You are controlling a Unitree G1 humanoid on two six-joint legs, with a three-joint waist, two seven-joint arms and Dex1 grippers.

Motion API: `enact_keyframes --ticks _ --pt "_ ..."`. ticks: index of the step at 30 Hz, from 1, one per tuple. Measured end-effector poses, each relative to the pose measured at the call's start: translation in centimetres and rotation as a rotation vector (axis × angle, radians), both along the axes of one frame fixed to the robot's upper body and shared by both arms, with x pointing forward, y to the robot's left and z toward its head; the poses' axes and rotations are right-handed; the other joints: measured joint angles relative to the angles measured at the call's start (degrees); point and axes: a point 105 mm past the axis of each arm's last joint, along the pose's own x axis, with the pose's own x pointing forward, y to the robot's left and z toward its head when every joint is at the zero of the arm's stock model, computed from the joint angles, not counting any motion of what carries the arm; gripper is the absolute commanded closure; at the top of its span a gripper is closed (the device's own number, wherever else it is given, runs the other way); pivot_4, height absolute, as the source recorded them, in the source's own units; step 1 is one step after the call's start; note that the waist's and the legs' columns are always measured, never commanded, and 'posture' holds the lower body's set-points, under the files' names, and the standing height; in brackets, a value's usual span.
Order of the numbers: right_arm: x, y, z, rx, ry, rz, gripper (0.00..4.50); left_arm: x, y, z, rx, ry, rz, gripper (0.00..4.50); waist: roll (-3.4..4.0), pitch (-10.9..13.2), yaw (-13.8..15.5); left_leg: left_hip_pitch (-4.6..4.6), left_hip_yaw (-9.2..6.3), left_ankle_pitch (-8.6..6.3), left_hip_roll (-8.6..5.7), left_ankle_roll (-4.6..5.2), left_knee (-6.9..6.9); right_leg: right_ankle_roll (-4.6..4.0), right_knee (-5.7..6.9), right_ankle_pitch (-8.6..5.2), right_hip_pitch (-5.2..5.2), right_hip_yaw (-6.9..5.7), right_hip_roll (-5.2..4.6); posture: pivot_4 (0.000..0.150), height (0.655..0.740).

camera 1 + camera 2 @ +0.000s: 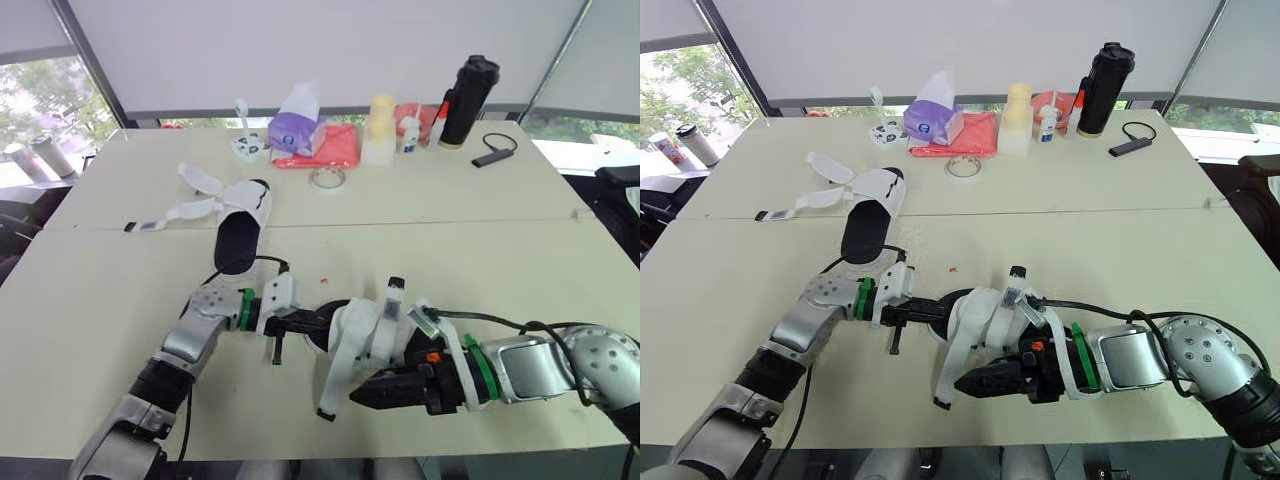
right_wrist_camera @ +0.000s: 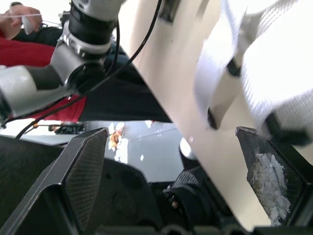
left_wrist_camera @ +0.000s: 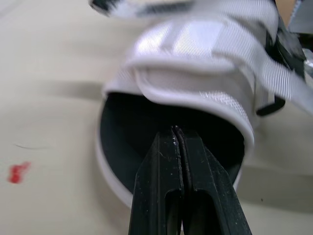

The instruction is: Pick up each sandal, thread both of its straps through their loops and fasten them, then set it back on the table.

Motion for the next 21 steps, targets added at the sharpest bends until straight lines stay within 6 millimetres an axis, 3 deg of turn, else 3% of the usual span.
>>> enact_keyframes --ticks 7,11,21 --pt "0.0 0.2 -0.5 0.001 0.008 -0.026 0.03 -0.2 -1.3 0.0 -0.021 0.014 -0.031 4.5 0.0 0.0 0.0 0.0 -0.01 0.0 -0.01 0.0 0.03 0.02 0.05 0.01 0.0 0.0 0.01 0.15 0.74" --pt "-0.3 0.3 -0.6 0.003 0.011 -0.025 0.03 -1.7 -1.8 -0.1 -0.026 0.058 -0.086 4.5 0.0 0.0 -0.3 0.01 -0.01 0.0 0.0 0.01 0.02 0.03 0.12 0.01 -0.02 0.0 0.02 0.15 0.74" --pt "-0.6 0.4 -0.7 0.006 0.013 -0.025 0.03 -3.4 -1.0 -0.3 0.005 0.101 -0.115 4.5 0.01 0.0 -0.1 0.02 -0.03 0.0 0.0 0.01 0.03 0.0 0.14 0.0 -0.02 -0.01 0.02 0.15 0.74"
